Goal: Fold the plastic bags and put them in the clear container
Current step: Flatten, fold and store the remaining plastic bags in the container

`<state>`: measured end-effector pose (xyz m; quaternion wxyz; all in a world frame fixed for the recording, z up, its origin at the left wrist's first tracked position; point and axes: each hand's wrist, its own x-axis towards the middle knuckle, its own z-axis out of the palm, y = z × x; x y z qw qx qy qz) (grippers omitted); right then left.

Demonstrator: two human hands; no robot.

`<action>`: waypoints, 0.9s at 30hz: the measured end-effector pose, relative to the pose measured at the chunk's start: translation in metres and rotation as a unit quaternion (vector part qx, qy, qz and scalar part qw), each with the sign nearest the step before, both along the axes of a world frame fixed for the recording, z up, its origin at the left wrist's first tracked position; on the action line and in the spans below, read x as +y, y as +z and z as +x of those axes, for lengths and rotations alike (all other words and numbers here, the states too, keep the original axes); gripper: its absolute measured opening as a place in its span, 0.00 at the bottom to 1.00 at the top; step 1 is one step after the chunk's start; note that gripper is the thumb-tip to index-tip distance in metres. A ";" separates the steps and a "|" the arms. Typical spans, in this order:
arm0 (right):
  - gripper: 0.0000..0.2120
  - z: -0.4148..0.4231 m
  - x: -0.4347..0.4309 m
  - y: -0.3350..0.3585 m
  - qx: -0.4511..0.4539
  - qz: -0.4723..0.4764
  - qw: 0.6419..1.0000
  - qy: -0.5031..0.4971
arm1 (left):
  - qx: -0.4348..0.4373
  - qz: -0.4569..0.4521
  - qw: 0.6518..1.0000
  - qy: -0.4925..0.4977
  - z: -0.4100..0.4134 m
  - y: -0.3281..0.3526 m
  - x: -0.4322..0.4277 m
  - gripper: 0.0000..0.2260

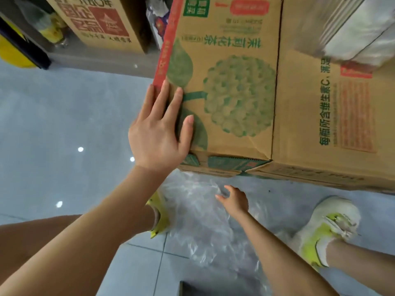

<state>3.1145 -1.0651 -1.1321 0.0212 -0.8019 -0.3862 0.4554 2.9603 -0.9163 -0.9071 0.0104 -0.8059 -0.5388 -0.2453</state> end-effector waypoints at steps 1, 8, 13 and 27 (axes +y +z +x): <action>0.28 -0.002 0.005 -0.008 -0.013 -0.002 1.000 0.000 | 0.002 0.008 1.000 -0.003 -0.001 -0.001 0.000 0.25; 0.12 -0.013 0.017 -0.027 -0.075 -0.010 0.997 -0.013 | 0.007 0.043 0.999 -0.013 -0.001 -0.003 0.002 0.23; 0.08 -0.011 0.002 0.005 -0.028 0.083 0.996 -0.015 | 0.006 0.042 0.999 -0.016 0.000 0.001 0.002 0.22; 0.10 0.056 -0.021 0.236 0.154 0.250 0.955 0.042 | 0.045 -0.164 0.985 -0.014 0.001 0.036 -0.005 0.34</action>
